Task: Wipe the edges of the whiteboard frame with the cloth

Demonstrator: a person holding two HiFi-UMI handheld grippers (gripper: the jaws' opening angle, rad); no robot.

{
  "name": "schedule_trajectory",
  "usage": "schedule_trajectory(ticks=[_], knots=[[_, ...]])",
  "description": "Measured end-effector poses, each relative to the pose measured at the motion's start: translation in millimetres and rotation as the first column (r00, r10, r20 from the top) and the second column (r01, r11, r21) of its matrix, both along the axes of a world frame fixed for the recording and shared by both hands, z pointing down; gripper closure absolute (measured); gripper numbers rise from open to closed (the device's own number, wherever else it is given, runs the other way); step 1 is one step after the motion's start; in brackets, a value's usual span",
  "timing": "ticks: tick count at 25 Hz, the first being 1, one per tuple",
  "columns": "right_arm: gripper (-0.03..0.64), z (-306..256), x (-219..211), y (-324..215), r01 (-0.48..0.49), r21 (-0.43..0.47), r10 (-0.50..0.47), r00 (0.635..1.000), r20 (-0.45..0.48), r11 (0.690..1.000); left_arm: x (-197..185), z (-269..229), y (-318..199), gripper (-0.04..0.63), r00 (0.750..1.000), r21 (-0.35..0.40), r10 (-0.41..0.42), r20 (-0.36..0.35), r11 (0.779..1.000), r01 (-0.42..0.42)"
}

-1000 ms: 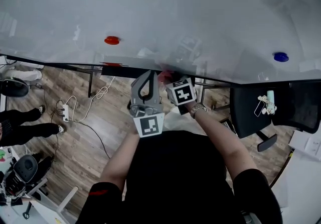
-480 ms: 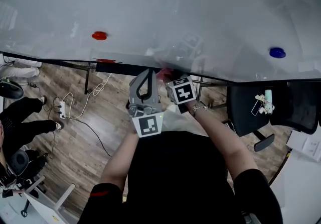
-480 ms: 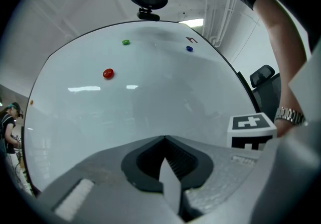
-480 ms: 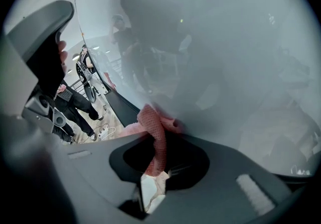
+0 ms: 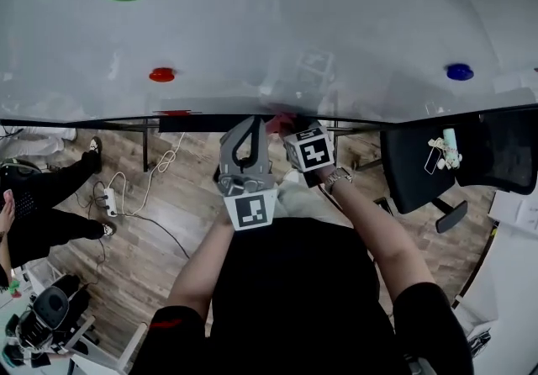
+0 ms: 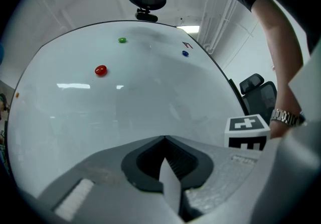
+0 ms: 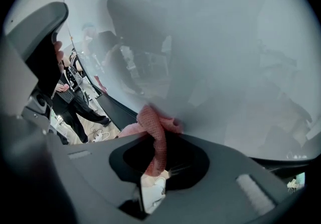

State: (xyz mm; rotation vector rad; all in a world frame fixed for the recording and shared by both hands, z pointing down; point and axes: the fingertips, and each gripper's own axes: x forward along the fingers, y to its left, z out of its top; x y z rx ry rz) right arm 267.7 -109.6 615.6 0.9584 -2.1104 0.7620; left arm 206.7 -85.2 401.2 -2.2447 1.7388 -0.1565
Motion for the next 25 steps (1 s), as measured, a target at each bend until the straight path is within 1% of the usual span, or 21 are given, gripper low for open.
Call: schedule_trajectory(ticks=[3,7,12,17,20,23,25], knots=[[0.557,2,5,0,-0.024,-0.009,0.024,1.000,-0.004,1.000,1,1,1,0.598,0.999,-0.004,0.037,-0.001,0.999,-0.037],[0.557,4,6,0,-0.039,0.004,0.039,0.999,-0.008,0.999,3,6,1,0.598,0.996,0.000,0.083,-0.014,0.997,-0.083],[0.557,3,10,1,-0.053,0.004,0.053,0.998,-0.019,0.999,9,11,4,0.598,0.993,-0.017,0.119,-0.008,0.993,-0.119],[0.557,1,11,0,-0.057,0.001,0.057,0.998,-0.015,0.998,9,7,2,0.598,0.992,-0.014,0.123,0.004,0.992,-0.122],[0.557,2,14,-1,-0.052,-0.003,0.052,0.998,-0.029,0.999,9,6,0,0.598,0.994,-0.017,0.107,-0.005,0.994,-0.108],[0.557,4,20,1,-0.029,-0.010,0.029,0.999,-0.044,1.000,16,6,1,0.598,0.995,-0.024,0.101,-0.018,0.995,-0.102],[0.557,4,24,-1,-0.021,-0.013,0.020,0.999,-0.046,1.000,23,7,2,0.598,0.994,-0.027,0.105,-0.012,0.994,-0.105]])
